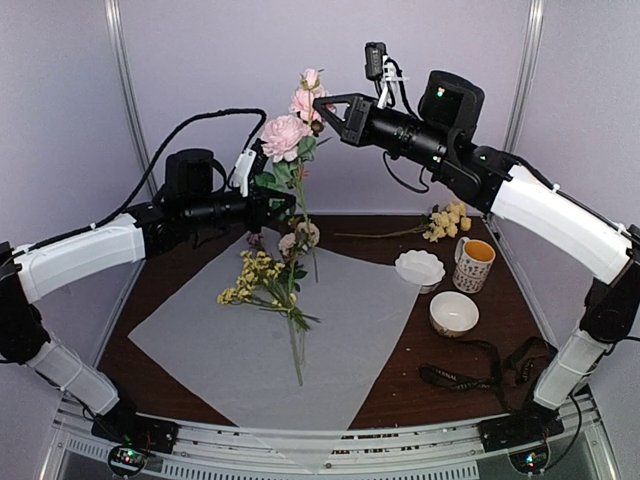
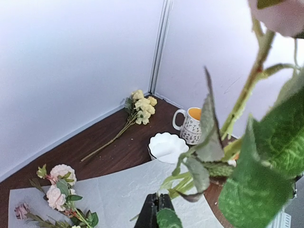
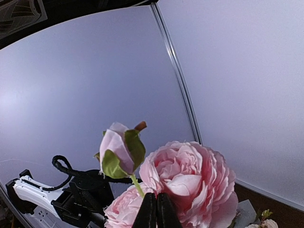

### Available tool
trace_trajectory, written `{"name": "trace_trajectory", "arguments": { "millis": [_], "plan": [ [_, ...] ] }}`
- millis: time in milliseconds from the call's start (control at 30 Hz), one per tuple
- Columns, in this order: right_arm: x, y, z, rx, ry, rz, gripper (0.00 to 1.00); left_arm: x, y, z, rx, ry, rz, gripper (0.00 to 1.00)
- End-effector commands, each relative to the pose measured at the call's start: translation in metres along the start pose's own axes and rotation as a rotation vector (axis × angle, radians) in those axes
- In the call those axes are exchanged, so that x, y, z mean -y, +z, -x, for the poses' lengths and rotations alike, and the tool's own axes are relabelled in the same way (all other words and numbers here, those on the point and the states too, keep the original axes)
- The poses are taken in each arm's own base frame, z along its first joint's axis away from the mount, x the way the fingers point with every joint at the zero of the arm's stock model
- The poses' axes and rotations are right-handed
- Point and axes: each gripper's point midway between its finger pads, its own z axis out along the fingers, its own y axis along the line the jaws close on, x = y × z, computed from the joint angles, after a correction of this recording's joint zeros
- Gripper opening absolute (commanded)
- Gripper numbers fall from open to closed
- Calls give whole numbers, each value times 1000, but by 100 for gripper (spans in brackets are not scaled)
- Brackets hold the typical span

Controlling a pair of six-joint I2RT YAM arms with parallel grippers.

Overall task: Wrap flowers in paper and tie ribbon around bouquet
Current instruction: Pass from the right arm to the left, then pass from the left arm to the right

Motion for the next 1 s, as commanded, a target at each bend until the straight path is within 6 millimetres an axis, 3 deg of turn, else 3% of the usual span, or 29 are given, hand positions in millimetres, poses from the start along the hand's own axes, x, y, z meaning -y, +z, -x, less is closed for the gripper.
{"name": "trace_trajectory", "arguments": {
  "millis": [0,133,167,200,267,367,567,733,867,967],
  "plan": [
    [7,-5,17,29,-5,-50,0,-5,5,-1,-24,-116,-34,0],
    [-1,-1,12,18,28,13,0,5,-4,6,19,-81,-80,0],
    [-1,0,12,15,28,14,5,4,-6,7,14,-77,-65,0],
    [0,-1,12,14,25,7,17,1,-7,6,3,-77,-49,0],
    [3,-2,11,14,16,-11,53,1,-9,5,-22,-94,-40,0],
    [8,-7,15,11,-10,-44,96,7,-13,6,-69,-154,-66,0],
    [27,-18,19,17,-41,-146,100,2,-25,11,-150,-398,-114,0],
    [52,-22,20,7,-39,-266,100,-1,-32,25,-126,-455,-120,0],
    [74,-18,14,-50,-46,-341,100,-22,-32,13,-124,-544,-78,0],
    [96,-7,-8,-146,-59,-400,100,-50,-27,-9,-99,-689,-57,0]
  ]
}}
